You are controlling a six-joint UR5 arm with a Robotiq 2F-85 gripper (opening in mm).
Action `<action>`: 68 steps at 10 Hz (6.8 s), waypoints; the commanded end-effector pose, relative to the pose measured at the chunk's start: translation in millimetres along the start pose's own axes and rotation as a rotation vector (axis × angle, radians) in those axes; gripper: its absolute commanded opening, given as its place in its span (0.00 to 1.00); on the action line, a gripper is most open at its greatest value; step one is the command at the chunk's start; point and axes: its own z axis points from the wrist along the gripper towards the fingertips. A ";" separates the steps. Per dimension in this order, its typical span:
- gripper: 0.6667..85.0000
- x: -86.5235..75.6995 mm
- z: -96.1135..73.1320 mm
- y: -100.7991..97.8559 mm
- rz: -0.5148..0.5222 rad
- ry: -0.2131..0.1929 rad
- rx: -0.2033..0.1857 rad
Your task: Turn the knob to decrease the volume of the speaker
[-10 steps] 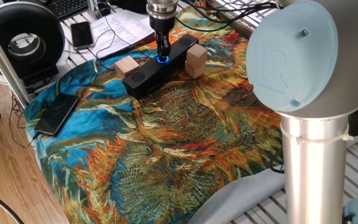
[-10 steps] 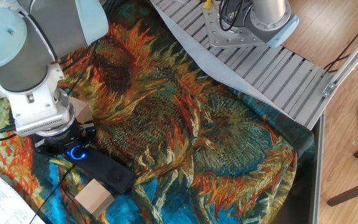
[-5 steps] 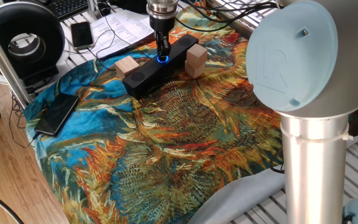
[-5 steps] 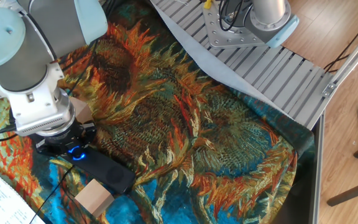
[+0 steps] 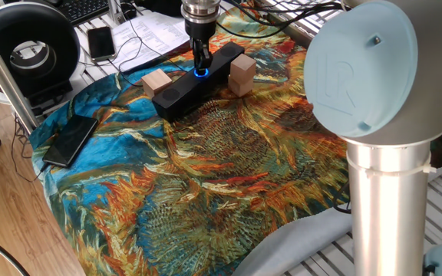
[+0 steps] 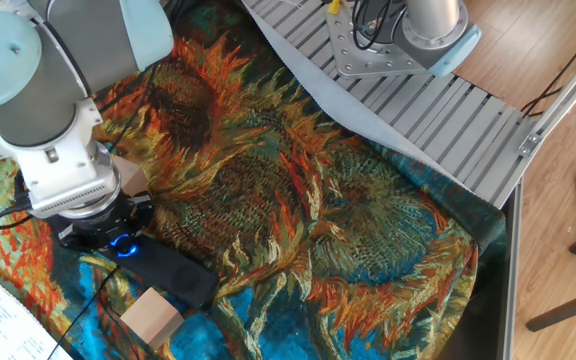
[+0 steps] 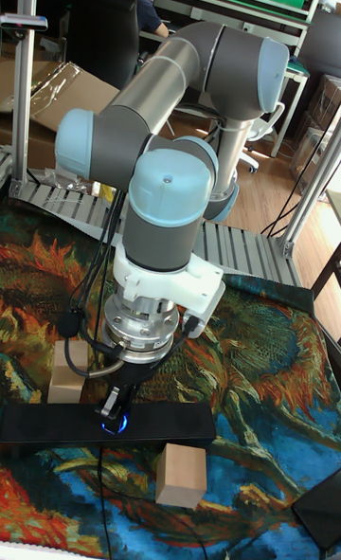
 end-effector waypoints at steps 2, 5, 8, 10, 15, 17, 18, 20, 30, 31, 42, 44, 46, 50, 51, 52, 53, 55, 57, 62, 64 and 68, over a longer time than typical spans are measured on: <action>0.36 -4.8 0.3 -1.1 -0.073 -0.027 0.004; 0.36 -6.9 1.5 1.9 -0.121 -0.058 0.000; 0.36 6.0 -7.1 5.4 -0.172 -0.052 0.001; 0.37 11.8 -11.9 9.2 -0.231 -0.044 -0.009; 0.37 10.8 -5.4 14.2 -0.312 -0.087 -0.013; 0.37 11.4 -4.7 15.1 -0.344 -0.093 -0.011; 0.37 11.2 -4.5 14.3 -0.366 -0.093 -0.007; 0.36 12.9 -3.9 13.4 -0.383 -0.091 -0.003; 0.35 15.6 1.5 15.6 -0.575 -0.099 -0.002; 0.34 19.2 -0.4 15.5 -0.601 -0.102 0.001; 0.27 42.8 -16.2 8.1 -1.119 -0.051 0.025; 0.27 34.7 -2.7 12.3 -1.226 -0.080 0.013; 0.27 24.5 0.8 25.0 -1.267 -0.161 0.010; 0.23 42.4 -2.6 19.5 -1.398 -0.110 0.003; 0.23 45.2 -5.2 19.4 -1.441 -0.097 -0.011; 0.23 43.0 -7.6 24.9 -1.486 -0.106 -0.044; 0.23 40.7 -7.4 23.4 -1.494 -0.100 -0.046; 0.27 44.7 -3.1 16.3 -1.478 -0.071 -0.034; 0.68 52.1 0.3 8.8 -1.419 -0.038 -0.016; 0.59 60.8 -11.1 5.5 -1.333 -0.001 0.001; 0.51 60.1 -15.7 1.5 -1.295 0.011 0.020; 0.34 54.4 -25.1 -4.1 -1.167 0.015 0.053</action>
